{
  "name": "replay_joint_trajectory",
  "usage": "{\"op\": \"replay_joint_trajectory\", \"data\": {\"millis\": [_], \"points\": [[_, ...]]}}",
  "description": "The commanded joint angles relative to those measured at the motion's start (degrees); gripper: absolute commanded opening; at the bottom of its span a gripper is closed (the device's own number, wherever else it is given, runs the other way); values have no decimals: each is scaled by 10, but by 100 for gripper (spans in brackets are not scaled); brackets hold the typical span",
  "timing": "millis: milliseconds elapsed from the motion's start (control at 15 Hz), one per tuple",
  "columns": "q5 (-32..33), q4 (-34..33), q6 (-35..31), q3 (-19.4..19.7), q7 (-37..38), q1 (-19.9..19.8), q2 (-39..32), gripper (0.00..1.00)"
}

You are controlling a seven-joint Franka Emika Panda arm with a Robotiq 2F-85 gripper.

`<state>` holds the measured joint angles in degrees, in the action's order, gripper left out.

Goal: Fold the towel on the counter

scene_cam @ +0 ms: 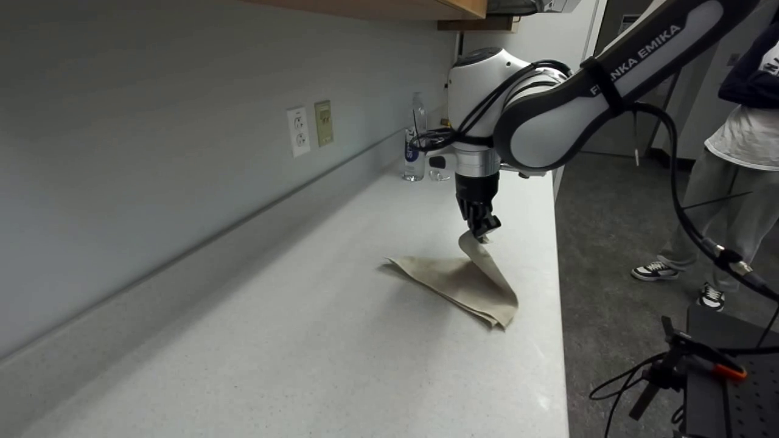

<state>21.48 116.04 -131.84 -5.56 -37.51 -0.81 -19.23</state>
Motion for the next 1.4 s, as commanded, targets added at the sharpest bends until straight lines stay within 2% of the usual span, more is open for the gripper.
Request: {"op": "replay_joint_trajectory", "data": {"millis": [0, 733, 1200, 1267, 1333], "points": [[-23, -29, -9, -7, -21, 6, -17, 1], [-14, -97, -33, -6, 7, 28, -99, 1], [3, -139, -35, 1, 28, 47, -125, 1], [4, -143, -27, 2, 30, 49, -128, 29], [7, -144, -26, 4, 34, 51, -130, 31]]}}
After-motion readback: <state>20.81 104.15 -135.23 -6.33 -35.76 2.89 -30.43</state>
